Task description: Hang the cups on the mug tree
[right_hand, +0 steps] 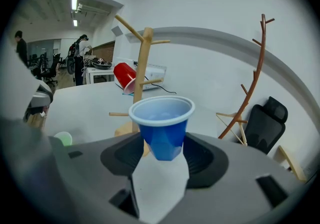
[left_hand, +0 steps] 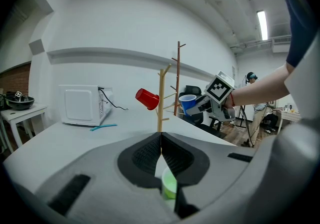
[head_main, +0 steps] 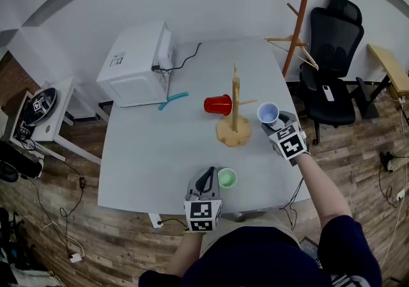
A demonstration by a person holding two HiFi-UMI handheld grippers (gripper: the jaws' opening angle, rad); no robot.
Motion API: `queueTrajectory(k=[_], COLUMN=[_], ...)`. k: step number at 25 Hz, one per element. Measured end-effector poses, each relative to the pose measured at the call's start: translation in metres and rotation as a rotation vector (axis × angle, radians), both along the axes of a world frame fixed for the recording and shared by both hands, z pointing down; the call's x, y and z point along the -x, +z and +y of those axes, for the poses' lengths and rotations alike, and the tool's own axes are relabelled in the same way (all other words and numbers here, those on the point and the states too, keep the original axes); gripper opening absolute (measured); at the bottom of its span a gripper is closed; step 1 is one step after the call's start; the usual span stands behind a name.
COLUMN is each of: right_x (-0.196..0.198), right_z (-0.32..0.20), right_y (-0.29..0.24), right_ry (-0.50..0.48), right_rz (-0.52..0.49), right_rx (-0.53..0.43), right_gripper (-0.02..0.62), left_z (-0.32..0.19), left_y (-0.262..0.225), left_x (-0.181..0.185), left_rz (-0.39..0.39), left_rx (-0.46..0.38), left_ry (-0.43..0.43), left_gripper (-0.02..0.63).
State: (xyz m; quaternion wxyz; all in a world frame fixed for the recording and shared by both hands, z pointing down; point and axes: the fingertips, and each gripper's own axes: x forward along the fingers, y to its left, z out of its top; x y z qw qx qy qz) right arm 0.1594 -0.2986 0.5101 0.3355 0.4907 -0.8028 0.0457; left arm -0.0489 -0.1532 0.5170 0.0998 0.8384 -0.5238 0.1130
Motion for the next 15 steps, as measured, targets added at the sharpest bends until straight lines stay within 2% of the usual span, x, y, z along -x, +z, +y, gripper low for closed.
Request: queueTrajectory(k=[9, 15], right_x=[0.002, 0.006], right_z=[-0.015, -0.02], right_y=[-0.009, -0.016], right_ry=[-0.048, -0.065], right_rz=[0.115, 0.154], right_rx=[0.0, 0.002], right_gripper=[0.259, 0.259], left_z=[0.003, 0.003], left_y=[0.001, 0.002], left_x=[0.004, 0.006], left_rz=[-0.01, -0.021], left_rx=[0.006, 0.012], left_ry=[0.002, 0.006], left_gripper=[0.02, 0.02])
